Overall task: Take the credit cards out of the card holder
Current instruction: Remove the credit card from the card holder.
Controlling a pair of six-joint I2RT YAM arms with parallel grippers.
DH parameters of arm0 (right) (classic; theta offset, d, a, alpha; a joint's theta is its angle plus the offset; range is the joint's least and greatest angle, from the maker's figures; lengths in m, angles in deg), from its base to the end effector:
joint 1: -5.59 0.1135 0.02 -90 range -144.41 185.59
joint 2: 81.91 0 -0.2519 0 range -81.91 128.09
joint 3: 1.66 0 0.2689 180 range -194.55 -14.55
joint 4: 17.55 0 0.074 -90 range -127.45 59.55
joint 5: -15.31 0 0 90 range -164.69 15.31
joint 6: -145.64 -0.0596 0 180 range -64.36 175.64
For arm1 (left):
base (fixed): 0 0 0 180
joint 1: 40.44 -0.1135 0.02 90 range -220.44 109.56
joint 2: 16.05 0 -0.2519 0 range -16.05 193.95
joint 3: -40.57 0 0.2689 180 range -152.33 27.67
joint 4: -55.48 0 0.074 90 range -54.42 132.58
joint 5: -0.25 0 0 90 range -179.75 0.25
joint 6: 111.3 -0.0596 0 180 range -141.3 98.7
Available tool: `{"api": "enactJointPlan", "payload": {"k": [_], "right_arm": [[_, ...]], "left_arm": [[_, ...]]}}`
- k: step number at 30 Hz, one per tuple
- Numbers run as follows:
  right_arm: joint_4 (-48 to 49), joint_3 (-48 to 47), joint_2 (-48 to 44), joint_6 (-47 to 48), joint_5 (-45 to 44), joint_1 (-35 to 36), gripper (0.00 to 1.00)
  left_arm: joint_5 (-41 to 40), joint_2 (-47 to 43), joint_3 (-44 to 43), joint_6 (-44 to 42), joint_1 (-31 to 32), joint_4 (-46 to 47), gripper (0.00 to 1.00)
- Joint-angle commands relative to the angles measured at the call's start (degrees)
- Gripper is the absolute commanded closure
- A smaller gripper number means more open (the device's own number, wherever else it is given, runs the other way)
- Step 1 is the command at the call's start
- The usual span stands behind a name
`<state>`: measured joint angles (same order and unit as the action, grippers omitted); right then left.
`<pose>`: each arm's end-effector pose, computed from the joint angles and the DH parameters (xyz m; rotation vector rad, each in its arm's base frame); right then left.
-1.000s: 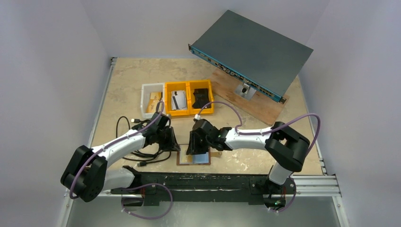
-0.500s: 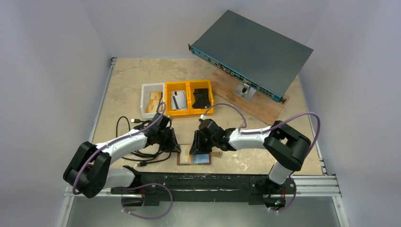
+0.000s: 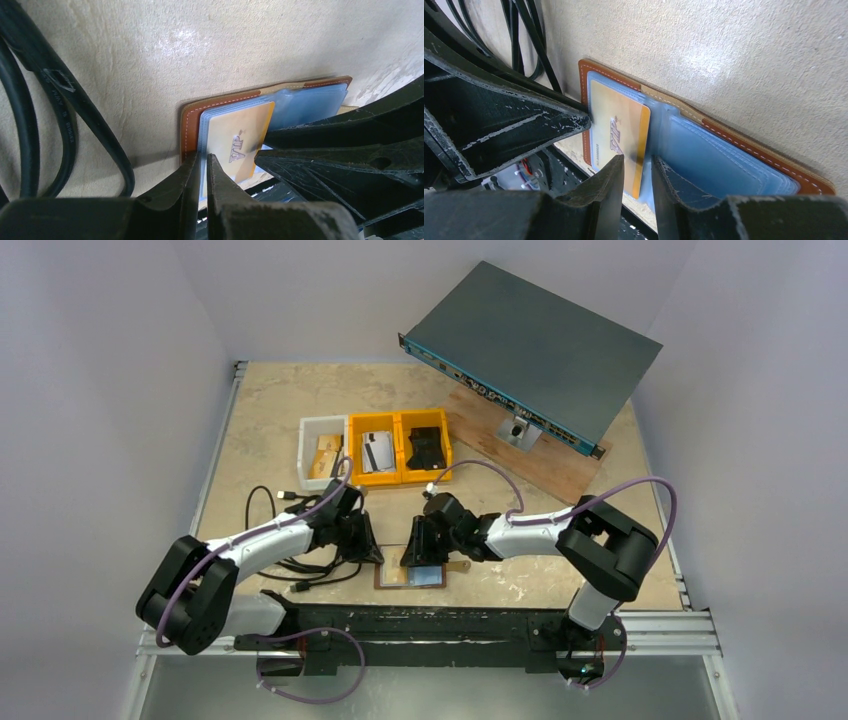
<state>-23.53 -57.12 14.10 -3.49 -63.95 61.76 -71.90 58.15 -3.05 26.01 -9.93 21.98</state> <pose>0.1811 0.2902 0.0930 -0.0314 2.6983 1.0438 0.1975 -0.1376 0.1015 -0.3182 2.8682 -0.7693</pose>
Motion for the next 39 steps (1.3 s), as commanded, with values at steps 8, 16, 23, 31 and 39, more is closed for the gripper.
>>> {"api": "enactJointPlan", "payload": {"k": [8, 16, 23, 31, 39], "right_arm": [[0.21, 2.65, 0.76, -0.05, -0.41, -0.54, 0.72], [7.82, 7.01, -0.12, -1.87, 3.37, -2.07, 0.72], [15.61, 10.78, -2.29, -3.33, 6.93, -3.70, 0.72], [30.26, 17.03, -1.46, -8.34, 13.05, -6.77, 0.74], [36.69, 18.83, 0.02, -11.13, 14.92, -7.46, 0.79]], "left_arm": [[-0.41, 2.57, -0.32, 0.52, 3.01, 2.44, 0.93], [-3.70, 5.96, -1.12, 2.31, 4.33, 1.18, 1.00], [-6.06, 8.40, -1.24, 3.55, 4.33, -0.17, 1.00], [-6.94, 9.12, -0.84, 4.29, 4.37, -0.48, 1.00], [-6.94, 9.05, -0.83, 4.54, 4.37, -0.58, 1.00]]}}
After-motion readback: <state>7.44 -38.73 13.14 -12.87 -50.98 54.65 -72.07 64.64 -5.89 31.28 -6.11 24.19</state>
